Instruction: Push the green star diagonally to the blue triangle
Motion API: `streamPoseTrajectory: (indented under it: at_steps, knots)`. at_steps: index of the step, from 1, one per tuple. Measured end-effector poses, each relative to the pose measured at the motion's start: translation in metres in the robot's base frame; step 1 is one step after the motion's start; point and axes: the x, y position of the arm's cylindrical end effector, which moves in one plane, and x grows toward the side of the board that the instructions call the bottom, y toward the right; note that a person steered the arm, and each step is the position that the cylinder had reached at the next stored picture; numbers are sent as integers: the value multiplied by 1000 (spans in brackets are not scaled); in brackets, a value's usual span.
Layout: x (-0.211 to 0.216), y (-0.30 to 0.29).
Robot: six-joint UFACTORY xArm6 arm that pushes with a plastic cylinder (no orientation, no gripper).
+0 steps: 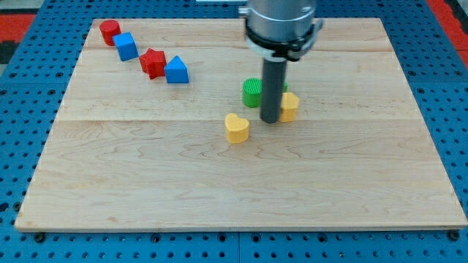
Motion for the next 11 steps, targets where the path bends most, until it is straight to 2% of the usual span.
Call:
streamPoseTrajectory:
  at_steps: [1, 2, 3, 4, 5, 6, 8, 9, 10, 11]
  knots:
    - [20, 39]
    - [7, 77]
    - [-38, 63]
    - [-46, 17]
    - [-57, 3]
    - [-87, 21]
    - [-88, -75]
    - [-88, -95]
    - [-82, -60]
    - [-63, -57]
